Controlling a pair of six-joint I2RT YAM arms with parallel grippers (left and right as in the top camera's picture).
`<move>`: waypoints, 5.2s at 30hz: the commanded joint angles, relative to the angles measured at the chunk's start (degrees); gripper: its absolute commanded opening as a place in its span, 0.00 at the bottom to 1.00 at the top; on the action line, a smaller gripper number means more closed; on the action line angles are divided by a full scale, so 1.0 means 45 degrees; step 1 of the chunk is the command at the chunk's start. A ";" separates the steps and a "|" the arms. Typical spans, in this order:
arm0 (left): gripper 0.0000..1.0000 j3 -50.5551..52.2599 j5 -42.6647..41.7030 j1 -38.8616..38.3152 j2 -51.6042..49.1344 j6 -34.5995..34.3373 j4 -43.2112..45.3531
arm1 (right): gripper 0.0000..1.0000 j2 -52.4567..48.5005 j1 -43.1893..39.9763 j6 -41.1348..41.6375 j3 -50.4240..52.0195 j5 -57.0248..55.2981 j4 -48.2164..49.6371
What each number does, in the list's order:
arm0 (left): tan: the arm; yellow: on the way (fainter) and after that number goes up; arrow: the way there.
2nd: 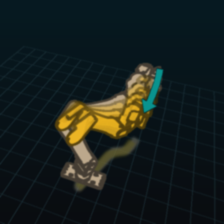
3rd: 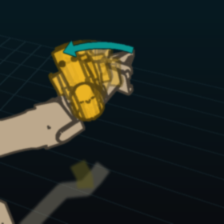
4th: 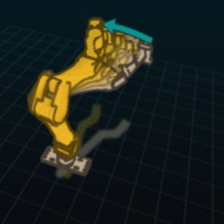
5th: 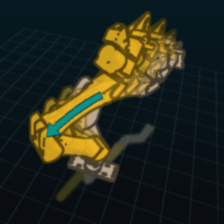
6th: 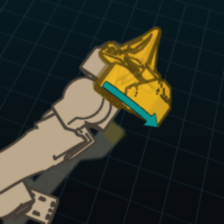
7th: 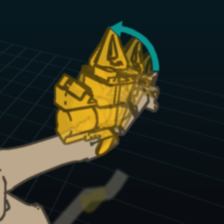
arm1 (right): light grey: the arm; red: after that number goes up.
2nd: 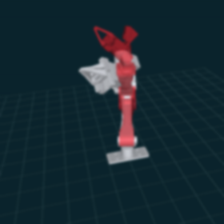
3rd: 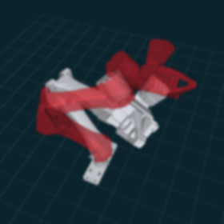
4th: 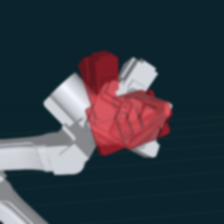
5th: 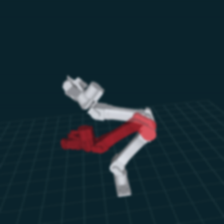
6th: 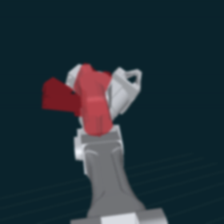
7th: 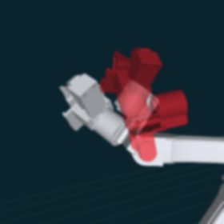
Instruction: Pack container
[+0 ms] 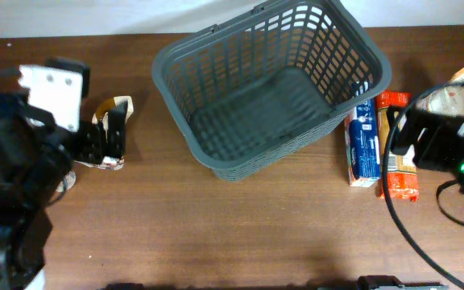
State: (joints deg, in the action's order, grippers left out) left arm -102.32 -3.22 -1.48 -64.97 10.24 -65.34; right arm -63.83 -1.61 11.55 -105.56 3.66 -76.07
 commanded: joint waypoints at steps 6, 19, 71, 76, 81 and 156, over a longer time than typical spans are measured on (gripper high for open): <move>0.49 -0.1515 -0.4104 0.0000 -0.0612 0.0918 -0.0243 | 0.55 -0.1948 -0.0063 0.0253 -0.2443 0.2778 -0.0282; 0.02 -0.1511 -0.2414 -0.5605 -0.2497 0.0223 -0.4250 | 0.04 -0.6455 -0.0063 0.0549 -0.2438 0.2773 0.0024; 0.02 0.2351 0.0345 -0.4459 -0.4974 0.0175 -0.2186 | 0.04 -0.8514 0.0559 0.0491 -0.2453 0.2754 -0.1409; 0.02 0.1418 0.0350 -0.4163 -0.4245 -0.0476 -0.3167 | 0.04 -0.8092 -0.0146 0.0495 -0.3434 0.2710 -0.0267; 0.02 0.0534 0.0486 -0.3089 -0.3060 -0.0797 -0.3245 | 0.04 -0.8087 -0.1710 0.0748 -0.4022 0.2395 0.1263; 0.99 0.0321 0.3211 0.1583 -0.1987 -0.1948 -0.2827 | 0.99 -1.1409 -0.8665 -0.4673 -0.3857 0.2317 0.0384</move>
State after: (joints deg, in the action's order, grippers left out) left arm -100.40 10.59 5.85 -73.78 1.87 -78.17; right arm -111.24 -38.79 -0.86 -123.20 1.85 -74.89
